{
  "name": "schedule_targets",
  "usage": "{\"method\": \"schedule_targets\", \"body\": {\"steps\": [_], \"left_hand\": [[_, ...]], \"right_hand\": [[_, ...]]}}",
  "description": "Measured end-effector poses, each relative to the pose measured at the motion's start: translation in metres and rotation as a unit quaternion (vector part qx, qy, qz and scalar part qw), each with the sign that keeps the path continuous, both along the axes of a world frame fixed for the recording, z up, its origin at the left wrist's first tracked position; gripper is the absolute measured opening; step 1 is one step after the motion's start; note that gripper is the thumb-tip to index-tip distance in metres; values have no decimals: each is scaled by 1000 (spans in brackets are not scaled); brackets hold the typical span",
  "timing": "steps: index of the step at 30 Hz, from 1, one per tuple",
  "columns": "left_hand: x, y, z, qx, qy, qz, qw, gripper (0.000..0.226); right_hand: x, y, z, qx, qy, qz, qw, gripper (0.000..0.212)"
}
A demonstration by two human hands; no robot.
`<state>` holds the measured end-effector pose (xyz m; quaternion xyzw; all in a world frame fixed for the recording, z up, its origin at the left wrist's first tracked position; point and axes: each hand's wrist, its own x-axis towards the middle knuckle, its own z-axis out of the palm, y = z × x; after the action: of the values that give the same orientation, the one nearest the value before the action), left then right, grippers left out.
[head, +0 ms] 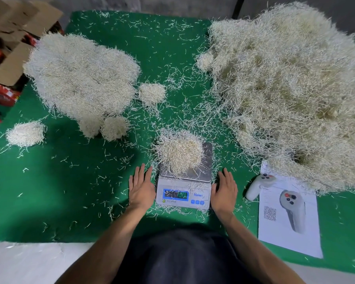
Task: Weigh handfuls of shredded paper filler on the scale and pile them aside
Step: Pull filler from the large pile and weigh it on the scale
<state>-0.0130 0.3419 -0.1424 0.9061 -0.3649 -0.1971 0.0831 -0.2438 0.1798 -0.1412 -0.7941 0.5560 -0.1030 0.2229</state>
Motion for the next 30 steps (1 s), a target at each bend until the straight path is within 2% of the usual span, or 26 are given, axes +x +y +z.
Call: {"method": "schedule_targets", "body": {"steps": [4, 7, 9, 11, 13, 15, 17, 19, 20, 22, 23, 25, 26, 27, 28, 30], "left_hand": [[-2, -3, 4, 0, 4, 8, 1000, 56], [3, -6, 7, -35, 16, 25, 999, 53], [9, -15, 19, -112, 31, 72, 991, 45], [13, -31, 38, -181, 32, 129, 974, 36], [13, -50, 60, -228, 58, 158, 959, 33], [8, -69, 81, -274, 128, 168, 938, 29], [0, -86, 98, -308, 213, 171, 911, 38], [-6, -97, 112, -292, 281, 156, 901, 45], [-8, -101, 115, -279, 309, 146, 898, 56], [-6, -106, 122, -267, 352, 170, 881, 96], [-4, -107, 125, -280, 367, 185, 868, 106], [3, -107, 132, -320, 379, 195, 846, 104], [7, -108, 133, -333, 385, 193, 839, 102], [10, -108, 136, -341, 393, 189, 833, 103], [12, -109, 138, -342, 400, 184, 830, 107], [15, -110, 141, -305, 405, 155, 848, 116]], "right_hand": [[1, 0, 1, -3, 0, -13, 1000, 48], [5, -15, 7, 0, -11, -44, 999, 32], [15, -33, 20, 17, -70, -67, 995, 23], [32, -52, 40, 28, -149, -82, 985, 24], [52, -66, 58, 17, -188, -62, 980, 24], [75, -70, 74, 67, -243, -14, 968, 17], [96, -64, 88, 158, -296, 44, 941, 13], [111, -57, 94, 201, -311, 92, 924, 12], [117, -54, 94, 221, -321, 101, 915, 16], [124, -50, 98, 284, -360, 90, 884, 34], [126, -50, 101, 309, -391, 75, 864, 40], [128, -55, 107, 340, -463, 13, 818, 38], [129, -59, 110, 350, -491, -12, 798, 30], [128, -64, 115, 349, -487, -14, 801, 18], [128, -68, 121, 337, -453, 9, 825, 18], [126, -69, 135, 317, -339, 98, 881, 28]]}}
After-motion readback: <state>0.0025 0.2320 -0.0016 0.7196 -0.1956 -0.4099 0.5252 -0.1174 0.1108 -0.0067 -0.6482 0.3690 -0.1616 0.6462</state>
